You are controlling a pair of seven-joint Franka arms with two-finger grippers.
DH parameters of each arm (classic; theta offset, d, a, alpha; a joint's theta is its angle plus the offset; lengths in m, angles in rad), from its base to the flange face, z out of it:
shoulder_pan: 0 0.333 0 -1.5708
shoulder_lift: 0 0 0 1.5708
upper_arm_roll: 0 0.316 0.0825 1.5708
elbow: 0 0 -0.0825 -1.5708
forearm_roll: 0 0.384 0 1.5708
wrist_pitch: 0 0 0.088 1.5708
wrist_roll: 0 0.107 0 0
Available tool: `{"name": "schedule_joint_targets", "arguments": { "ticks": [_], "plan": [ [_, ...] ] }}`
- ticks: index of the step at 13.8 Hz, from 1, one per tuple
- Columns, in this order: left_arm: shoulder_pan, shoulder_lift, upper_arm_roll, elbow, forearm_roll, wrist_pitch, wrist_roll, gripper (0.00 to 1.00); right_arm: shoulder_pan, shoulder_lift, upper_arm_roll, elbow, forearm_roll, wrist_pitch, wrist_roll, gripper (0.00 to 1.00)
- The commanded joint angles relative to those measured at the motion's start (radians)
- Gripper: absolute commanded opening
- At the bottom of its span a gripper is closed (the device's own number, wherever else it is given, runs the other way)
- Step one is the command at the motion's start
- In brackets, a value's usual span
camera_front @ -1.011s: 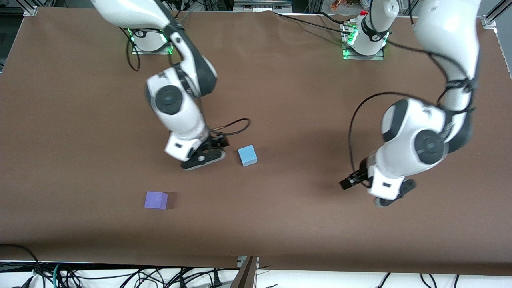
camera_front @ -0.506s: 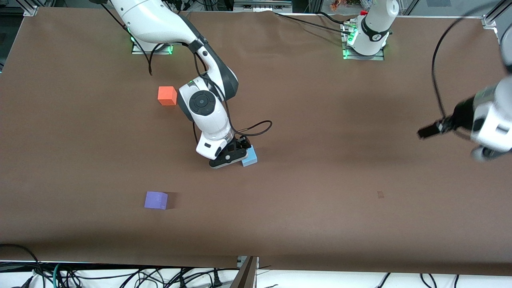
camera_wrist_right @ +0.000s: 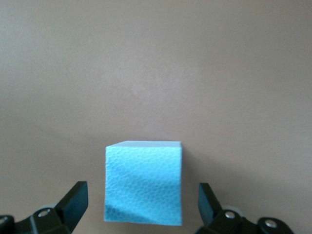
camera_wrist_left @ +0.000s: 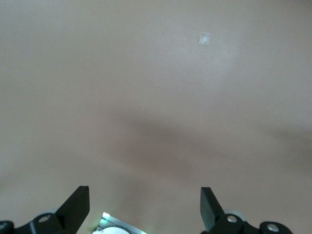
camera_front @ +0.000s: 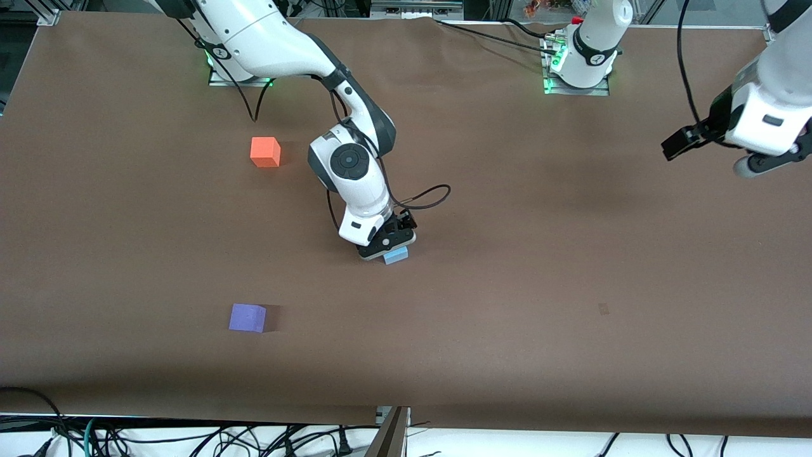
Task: Place blue block between orange and purple blocks
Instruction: 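Grasp the blue cube with the right gripper while the left gripper retracts, then carry the blue cube with the right gripper between orange and purple cubes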
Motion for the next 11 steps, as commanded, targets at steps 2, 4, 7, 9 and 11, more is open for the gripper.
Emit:
{"name": "schedule_joint_targets", "arguments": {
  "ticks": [2,4,7,9,11],
  "plan": [
    [0.068,0.113,0.005,0.106,0.009,0.029,0.324,1.0,0.035,0.033,-0.016,0.025,-0.025,0.029,0.044,1.0],
    [0.086,0.136,0.004,0.117,0.006,0.029,0.376,1.0,0.038,0.046,-0.016,0.025,-0.032,0.032,0.044,0.96],
    [0.091,0.141,-0.001,0.134,-0.007,0.032,0.396,1.0,0.035,0.041,-0.024,0.036,-0.071,0.028,0.05,0.2],
    [0.094,0.142,0.005,0.171,-0.069,-0.014,0.445,1.0,0.022,0.021,-0.039,0.042,-0.068,0.011,0.07,0.14],
    [0.123,0.136,0.01,0.276,-0.086,-0.161,0.448,1.0,-0.013,-0.019,-0.064,0.042,-0.063,-0.077,0.067,0.14]
  ]
}}
